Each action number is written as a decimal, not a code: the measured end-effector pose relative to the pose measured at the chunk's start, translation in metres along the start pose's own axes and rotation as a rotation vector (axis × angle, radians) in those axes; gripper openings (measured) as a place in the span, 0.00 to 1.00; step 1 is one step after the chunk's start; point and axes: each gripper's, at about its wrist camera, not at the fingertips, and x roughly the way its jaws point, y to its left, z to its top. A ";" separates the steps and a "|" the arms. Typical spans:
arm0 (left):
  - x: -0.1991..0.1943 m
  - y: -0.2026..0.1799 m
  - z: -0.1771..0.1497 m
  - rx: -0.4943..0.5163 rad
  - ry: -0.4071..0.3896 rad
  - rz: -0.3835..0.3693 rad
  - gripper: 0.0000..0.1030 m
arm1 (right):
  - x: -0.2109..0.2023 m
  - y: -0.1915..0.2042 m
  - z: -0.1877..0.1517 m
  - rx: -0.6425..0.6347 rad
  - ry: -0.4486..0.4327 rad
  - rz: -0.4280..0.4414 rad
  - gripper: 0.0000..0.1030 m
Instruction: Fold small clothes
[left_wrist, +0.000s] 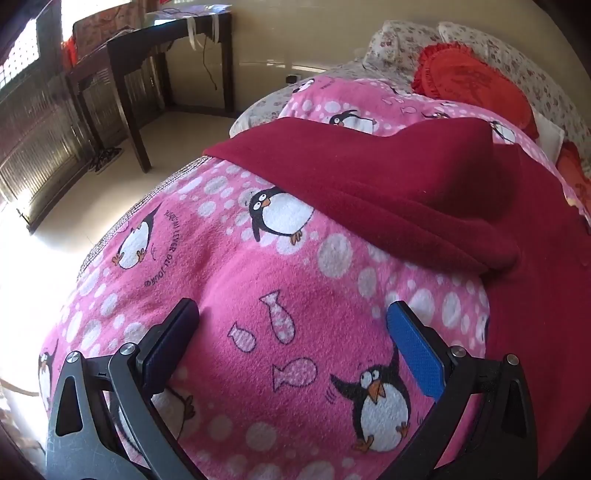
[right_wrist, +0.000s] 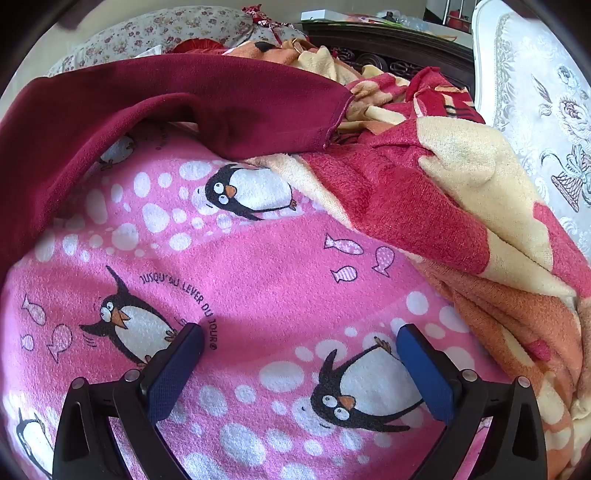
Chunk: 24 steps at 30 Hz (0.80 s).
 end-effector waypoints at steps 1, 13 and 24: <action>-0.006 -0.001 -0.002 0.016 -0.002 0.001 0.99 | 0.000 0.000 0.000 0.000 0.000 0.000 1.00; -0.104 -0.029 -0.014 0.093 -0.084 -0.118 0.99 | 0.000 0.000 0.000 -0.001 0.000 -0.002 1.00; -0.126 -0.079 -0.023 0.151 -0.086 -0.199 0.99 | -0.028 0.005 -0.004 -0.055 0.088 0.099 1.00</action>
